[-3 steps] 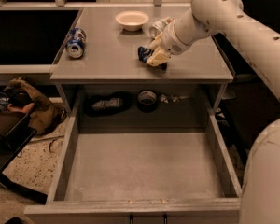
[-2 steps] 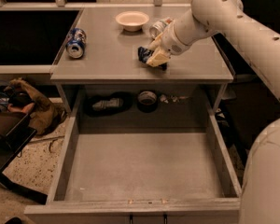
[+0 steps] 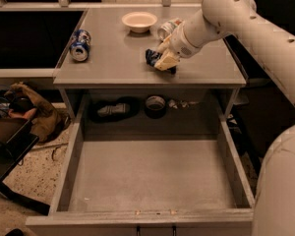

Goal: Pick rxbar blueberry from top drawer and place on counter

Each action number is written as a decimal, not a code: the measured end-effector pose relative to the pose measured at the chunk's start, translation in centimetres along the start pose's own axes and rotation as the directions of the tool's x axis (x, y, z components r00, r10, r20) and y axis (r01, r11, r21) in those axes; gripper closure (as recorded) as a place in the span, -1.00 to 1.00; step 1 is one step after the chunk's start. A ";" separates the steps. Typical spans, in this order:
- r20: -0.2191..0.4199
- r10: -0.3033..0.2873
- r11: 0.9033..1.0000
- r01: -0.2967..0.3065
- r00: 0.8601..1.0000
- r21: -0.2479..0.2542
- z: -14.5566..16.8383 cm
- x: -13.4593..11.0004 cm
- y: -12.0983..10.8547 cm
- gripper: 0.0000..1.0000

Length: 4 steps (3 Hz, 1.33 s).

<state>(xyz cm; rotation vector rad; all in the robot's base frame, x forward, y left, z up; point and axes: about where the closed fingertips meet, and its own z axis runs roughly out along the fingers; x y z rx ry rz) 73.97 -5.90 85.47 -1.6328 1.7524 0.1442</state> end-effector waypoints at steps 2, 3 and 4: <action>0.000 0.000 1.000 0.000 1.000 0.000 0.0 0.0 0.0 -0.77; 0.000 0.000 1.000 0.000 1.000 0.000 0.0 0.0 0.0 -1.00; 0.000 0.000 1.000 0.000 1.000 0.000 0.0 0.0 0.0 -1.00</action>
Offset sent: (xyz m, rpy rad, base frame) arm 0.0000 0.0000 0.0000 0.0000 0.0000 0.0000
